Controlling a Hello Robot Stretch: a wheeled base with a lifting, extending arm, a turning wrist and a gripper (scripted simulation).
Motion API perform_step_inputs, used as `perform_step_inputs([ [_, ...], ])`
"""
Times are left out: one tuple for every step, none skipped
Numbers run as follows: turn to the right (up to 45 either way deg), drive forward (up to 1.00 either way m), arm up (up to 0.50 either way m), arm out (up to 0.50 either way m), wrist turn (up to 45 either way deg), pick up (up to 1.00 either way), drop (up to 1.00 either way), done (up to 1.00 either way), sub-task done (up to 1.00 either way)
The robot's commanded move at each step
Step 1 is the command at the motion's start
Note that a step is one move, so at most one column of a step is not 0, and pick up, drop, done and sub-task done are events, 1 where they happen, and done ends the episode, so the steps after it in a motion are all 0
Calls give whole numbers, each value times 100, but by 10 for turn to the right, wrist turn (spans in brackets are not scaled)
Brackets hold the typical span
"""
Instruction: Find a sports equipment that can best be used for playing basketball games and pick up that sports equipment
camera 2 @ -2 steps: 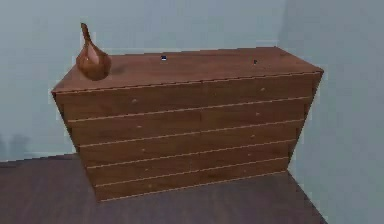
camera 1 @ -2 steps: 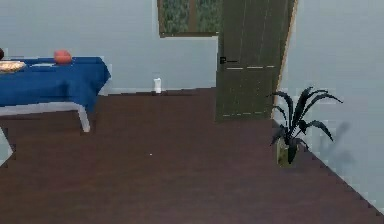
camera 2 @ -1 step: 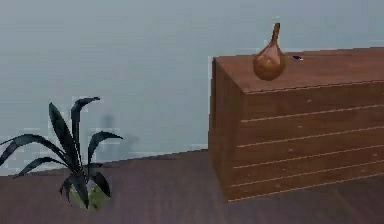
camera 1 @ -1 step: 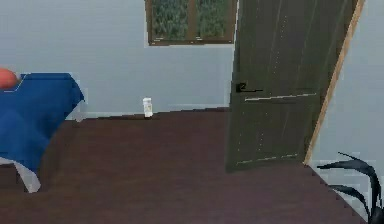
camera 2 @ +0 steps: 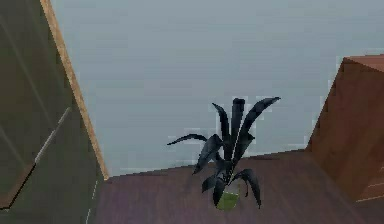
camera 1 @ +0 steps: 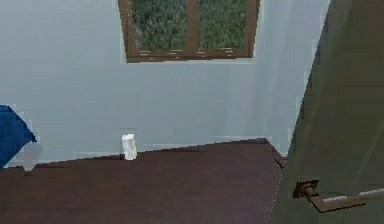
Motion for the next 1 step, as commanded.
perform_step_inputs([
  [-60, 0, 0, 0, 0, 0, 0, 0, 0],
])
